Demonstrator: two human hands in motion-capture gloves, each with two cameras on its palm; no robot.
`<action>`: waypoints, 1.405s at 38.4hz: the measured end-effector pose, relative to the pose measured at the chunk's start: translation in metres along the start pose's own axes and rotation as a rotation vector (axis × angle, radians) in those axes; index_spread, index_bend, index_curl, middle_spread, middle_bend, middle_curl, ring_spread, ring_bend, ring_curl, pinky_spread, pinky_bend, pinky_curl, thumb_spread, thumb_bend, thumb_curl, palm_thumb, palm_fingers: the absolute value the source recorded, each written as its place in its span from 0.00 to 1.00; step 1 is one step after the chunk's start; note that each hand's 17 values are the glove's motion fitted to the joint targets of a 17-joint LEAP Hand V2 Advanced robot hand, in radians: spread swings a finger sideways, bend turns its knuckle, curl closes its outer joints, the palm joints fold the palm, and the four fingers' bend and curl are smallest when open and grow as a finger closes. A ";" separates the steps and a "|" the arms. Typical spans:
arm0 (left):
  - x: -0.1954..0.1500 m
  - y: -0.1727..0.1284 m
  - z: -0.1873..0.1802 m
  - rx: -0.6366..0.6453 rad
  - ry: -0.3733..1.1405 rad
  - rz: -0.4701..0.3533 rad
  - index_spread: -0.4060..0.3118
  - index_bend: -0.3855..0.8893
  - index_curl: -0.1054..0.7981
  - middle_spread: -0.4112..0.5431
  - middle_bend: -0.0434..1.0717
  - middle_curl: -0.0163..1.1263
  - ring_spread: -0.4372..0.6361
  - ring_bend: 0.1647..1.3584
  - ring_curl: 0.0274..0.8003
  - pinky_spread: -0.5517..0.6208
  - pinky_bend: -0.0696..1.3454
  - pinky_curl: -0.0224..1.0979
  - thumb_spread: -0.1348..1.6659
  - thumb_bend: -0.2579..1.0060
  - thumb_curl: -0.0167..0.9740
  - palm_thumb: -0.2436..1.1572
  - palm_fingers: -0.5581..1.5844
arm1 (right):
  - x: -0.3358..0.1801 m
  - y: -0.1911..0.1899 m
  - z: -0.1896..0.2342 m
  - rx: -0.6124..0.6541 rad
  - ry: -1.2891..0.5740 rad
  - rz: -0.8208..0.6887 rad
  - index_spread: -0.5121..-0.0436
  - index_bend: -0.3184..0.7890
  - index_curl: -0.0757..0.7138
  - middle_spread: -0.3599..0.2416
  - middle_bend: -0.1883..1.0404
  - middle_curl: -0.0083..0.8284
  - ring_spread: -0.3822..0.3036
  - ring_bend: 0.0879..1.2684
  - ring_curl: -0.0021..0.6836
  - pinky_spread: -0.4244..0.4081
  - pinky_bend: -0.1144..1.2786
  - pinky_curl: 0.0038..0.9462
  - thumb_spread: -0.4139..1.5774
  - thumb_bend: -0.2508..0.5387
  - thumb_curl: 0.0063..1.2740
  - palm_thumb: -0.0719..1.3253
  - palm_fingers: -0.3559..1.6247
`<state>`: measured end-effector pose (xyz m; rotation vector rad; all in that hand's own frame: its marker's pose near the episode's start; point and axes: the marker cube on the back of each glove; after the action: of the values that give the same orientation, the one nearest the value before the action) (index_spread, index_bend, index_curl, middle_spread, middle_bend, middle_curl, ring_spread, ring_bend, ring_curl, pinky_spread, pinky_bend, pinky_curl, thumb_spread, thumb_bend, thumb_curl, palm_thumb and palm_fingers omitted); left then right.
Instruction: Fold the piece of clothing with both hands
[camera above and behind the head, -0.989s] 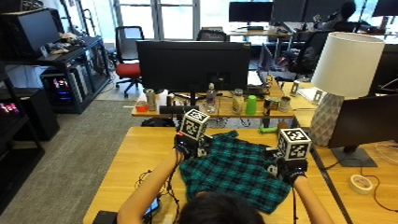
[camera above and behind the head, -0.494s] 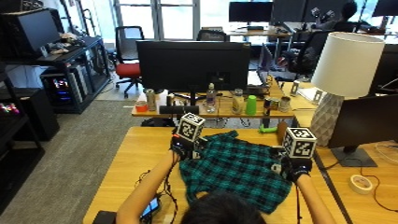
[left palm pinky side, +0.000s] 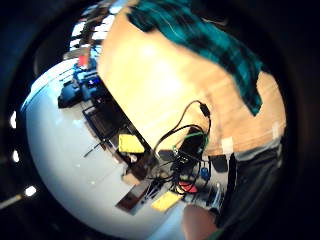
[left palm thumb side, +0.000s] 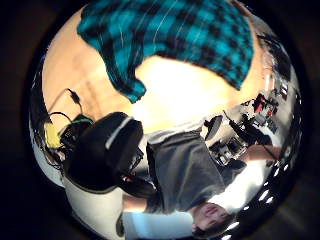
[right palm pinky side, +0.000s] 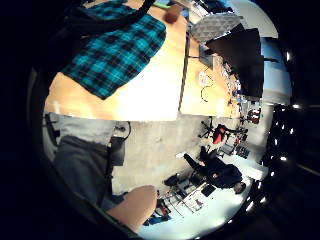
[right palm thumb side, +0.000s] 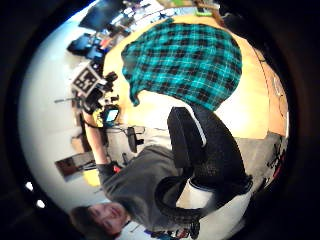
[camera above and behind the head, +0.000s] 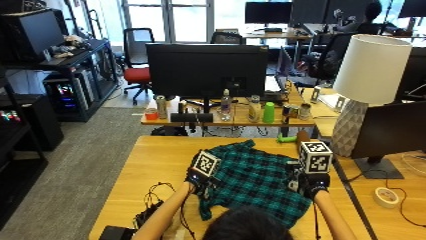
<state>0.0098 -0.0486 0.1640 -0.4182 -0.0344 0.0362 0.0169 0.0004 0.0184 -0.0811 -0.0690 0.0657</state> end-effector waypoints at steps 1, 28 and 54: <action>0.003 0.009 0.006 -0.064 -0.003 -0.044 0.43 0.40 0.39 0.56 0.18 0.19 0.60 0.47 0.33 0.80 0.45 0.31 0.65 0.23 0.19 0.34 0.27 | 0.001 -0.001 0.002 -0.003 0.009 0.005 0.40 0.39 0.37 0.52 0.31 0.42 0.55 0.34 0.48 0.69 0.38 0.34 0.84 0.45 0.17 0.39 0.44; 0.025 0.006 0.066 -0.192 0.013 -0.144 0.49 0.41 0.35 0.58 0.21 0.24 0.63 0.46 0.33 0.64 0.52 0.33 0.69 0.22 0.29 0.54 0.29 | 0.017 -0.028 0.060 -0.080 0.026 0.030 0.40 0.39 0.39 0.52 0.37 0.48 0.55 0.29 0.49 0.73 0.33 0.35 0.85 0.34 0.19 0.43 0.47; 0.010 -0.041 -0.050 0.542 -0.082 -0.028 0.18 0.47 0.56 0.14 0.39 0.42 0.09 0.35 0.45 0.15 0.46 0.36 0.35 0.25 0.61 0.86 0.82 | -0.022 -0.051 0.163 -0.149 -0.021 -0.068 0.51 0.39 0.40 0.50 0.37 0.50 0.50 0.31 0.52 0.64 0.31 0.35 0.85 0.30 0.20 0.46 0.56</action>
<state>0.0227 -0.1062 0.1355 0.1259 -0.1085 0.0340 -0.0137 -0.0387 0.1836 -0.2267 -0.0981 -0.0069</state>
